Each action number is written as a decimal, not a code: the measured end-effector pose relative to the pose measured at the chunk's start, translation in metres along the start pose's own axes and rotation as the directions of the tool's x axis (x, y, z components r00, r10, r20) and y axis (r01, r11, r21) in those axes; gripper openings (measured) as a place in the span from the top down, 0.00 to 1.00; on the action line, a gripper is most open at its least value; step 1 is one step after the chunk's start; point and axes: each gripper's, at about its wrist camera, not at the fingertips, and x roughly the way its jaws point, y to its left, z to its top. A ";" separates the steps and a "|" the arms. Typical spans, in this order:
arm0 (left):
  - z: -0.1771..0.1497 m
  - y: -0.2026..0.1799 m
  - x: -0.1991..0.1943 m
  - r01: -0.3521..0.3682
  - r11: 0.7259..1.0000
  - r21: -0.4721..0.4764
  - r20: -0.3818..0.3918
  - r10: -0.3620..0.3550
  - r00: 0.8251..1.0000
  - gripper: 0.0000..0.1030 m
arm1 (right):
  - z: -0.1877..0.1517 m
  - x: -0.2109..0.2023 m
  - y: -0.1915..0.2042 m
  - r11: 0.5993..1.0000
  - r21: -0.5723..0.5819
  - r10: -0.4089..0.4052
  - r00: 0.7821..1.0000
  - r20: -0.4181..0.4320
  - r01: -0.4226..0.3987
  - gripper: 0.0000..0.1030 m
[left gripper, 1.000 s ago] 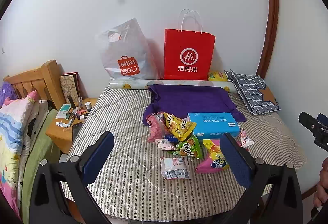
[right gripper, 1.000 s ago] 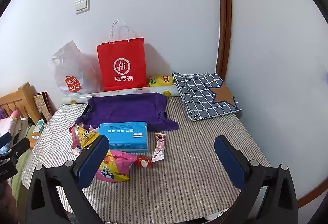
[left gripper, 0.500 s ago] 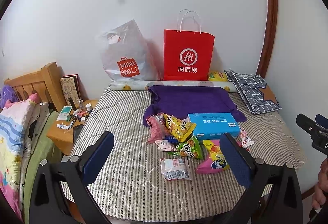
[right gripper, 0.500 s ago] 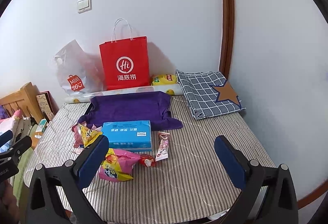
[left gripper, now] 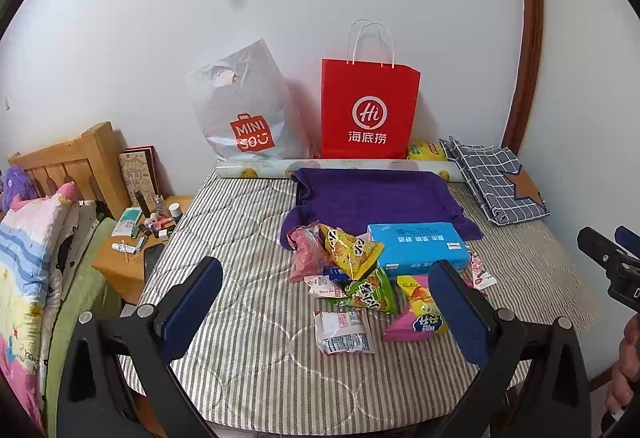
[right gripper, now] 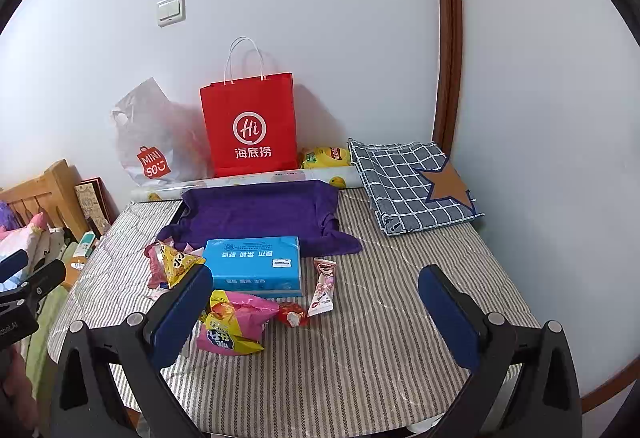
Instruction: Organize snacks
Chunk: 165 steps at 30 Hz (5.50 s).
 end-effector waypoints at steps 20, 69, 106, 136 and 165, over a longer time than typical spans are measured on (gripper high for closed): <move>0.000 0.000 0.002 -0.001 1.000 0.001 -0.004 0.001 1.000 0.01 | -0.002 0.004 0.006 1.000 -0.023 0.020 1.000 0.006 -0.020 0.00; -0.007 0.016 0.073 0.001 1.000 -0.026 -0.082 -0.003 0.997 0.07 | -0.019 0.073 -0.016 1.000 0.018 -0.001 0.997 -0.080 0.003 0.00; 0.000 0.048 0.207 0.008 0.997 -0.079 -0.278 -0.030 0.960 0.11 | -0.044 0.250 -0.034 0.999 -0.005 0.041 0.924 -0.380 -0.046 0.51; -0.003 0.065 0.271 0.033 0.993 -0.116 -0.375 -0.074 0.924 0.19 | -0.061 0.264 -0.047 0.999 -0.009 0.045 0.921 -0.388 -0.052 0.75; 0.003 0.055 0.158 0.106 0.992 -0.072 -0.287 -0.123 0.950 0.65 | -0.025 0.163 -0.013 0.999 0.013 0.052 0.974 -0.222 -0.051 0.80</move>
